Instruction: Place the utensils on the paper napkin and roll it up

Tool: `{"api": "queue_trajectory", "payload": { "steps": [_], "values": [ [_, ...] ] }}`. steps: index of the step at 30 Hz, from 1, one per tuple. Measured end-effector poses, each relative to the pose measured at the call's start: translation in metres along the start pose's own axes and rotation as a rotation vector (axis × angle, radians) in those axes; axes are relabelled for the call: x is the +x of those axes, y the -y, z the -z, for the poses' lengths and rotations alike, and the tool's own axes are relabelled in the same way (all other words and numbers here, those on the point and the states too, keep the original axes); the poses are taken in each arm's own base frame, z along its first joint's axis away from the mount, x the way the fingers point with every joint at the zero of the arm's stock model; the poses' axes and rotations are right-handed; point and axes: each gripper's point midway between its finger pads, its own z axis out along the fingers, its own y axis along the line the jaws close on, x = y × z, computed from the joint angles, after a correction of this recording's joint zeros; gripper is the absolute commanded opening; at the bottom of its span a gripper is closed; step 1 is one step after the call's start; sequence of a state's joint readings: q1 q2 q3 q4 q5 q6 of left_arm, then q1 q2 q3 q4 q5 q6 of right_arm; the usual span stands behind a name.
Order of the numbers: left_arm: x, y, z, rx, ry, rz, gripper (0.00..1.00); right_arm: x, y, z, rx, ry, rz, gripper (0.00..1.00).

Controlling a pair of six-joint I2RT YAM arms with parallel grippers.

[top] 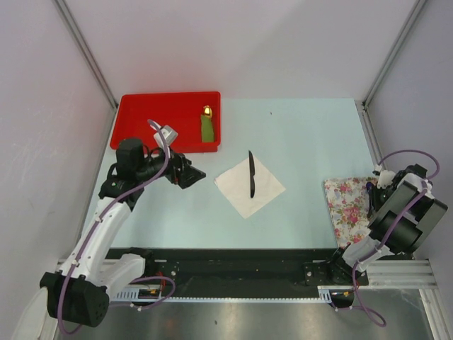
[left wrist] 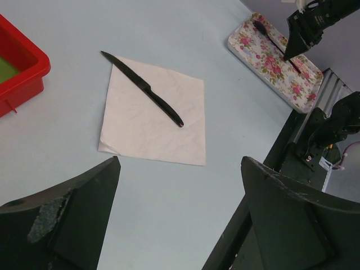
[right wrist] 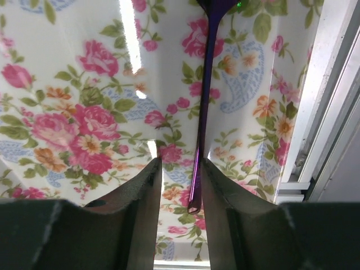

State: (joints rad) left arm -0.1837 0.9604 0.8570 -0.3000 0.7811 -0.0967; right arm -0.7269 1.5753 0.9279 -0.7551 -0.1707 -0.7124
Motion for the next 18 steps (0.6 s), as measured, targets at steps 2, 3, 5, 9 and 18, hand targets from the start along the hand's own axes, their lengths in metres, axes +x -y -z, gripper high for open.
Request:
{"api": "queue_trajectory", "payload": {
  "steps": [2,3,5,9,18],
  "values": [
    [0.0005,-0.0014,-0.0013,-0.001,-0.004,0.004,0.94,-0.0004,0.0018,-0.0054,0.010,-0.011,0.009,0.31],
    [0.0008,-0.0022,-0.0021,-0.001,-0.005,0.005,0.93,-0.0008,0.0032,-0.0063,0.020,-0.011,0.013,0.28],
    [0.0013,-0.0035,-0.0033,-0.001,-0.008,0.008,0.93,-0.0015,0.0033,-0.0087,0.035,-0.012,0.025,0.19],
    [0.0027,-0.0065,-0.0061,-0.002,-0.013,0.015,0.93,-0.0007,-0.0012,-0.0107,0.057,-0.019,0.052,0.02],
    [-0.0039,-0.0077,-0.0089,0.000,0.010,0.014,0.93,-0.0029,-0.0031,-0.0075,0.067,-0.005,0.048,0.00]
  ]
}}
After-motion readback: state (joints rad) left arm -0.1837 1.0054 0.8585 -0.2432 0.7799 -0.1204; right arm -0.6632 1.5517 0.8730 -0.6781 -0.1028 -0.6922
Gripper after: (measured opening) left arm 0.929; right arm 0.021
